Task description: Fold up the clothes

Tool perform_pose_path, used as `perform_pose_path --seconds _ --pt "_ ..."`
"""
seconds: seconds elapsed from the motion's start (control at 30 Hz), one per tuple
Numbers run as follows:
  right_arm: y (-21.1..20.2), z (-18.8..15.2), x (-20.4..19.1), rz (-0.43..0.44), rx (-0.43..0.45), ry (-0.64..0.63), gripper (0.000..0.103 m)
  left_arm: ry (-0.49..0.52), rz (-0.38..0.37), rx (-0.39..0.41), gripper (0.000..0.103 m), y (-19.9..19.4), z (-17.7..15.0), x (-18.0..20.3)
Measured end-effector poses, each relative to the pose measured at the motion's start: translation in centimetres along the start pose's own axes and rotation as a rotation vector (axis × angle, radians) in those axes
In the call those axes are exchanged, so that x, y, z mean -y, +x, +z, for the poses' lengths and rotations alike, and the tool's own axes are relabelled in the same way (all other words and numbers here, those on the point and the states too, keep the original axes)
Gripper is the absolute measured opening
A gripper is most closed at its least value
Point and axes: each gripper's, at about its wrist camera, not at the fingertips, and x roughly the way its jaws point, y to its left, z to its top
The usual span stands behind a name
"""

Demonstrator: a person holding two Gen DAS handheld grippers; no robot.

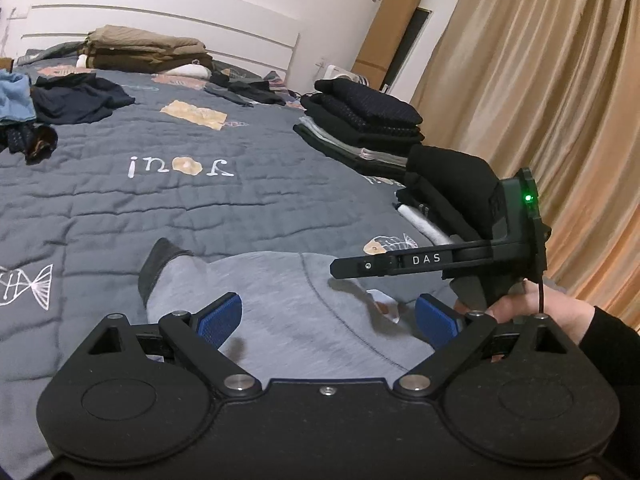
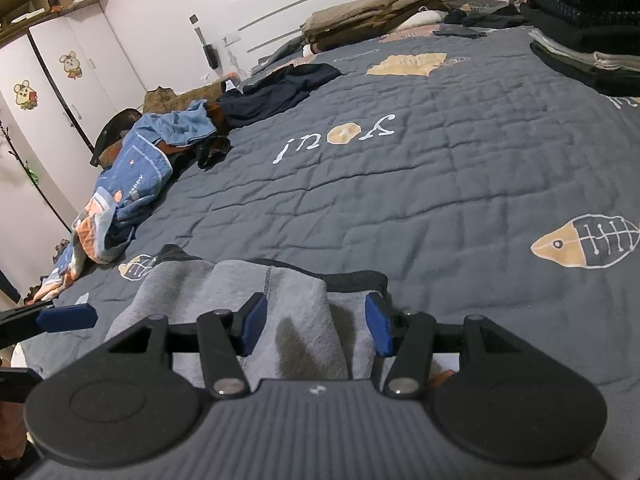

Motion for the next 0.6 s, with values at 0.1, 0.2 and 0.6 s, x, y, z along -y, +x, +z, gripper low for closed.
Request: perform_pose_path --seconds 0.1,0.2,0.6 --pt "0.7 -0.3 0.0 0.004 -0.017 0.010 0.058 -0.030 0.013 0.010 0.093 -0.1 0.1 -0.4" --pt "1.1 -0.5 -0.1 0.039 -0.020 0.035 0.053 -0.029 0.020 0.008 0.093 -0.3 0.3 -0.6" --pt "-2.0 1.1 1.6 0.121 0.064 0.170 0.006 -0.031 0.026 0.007 0.093 -0.8 0.3 -0.7"
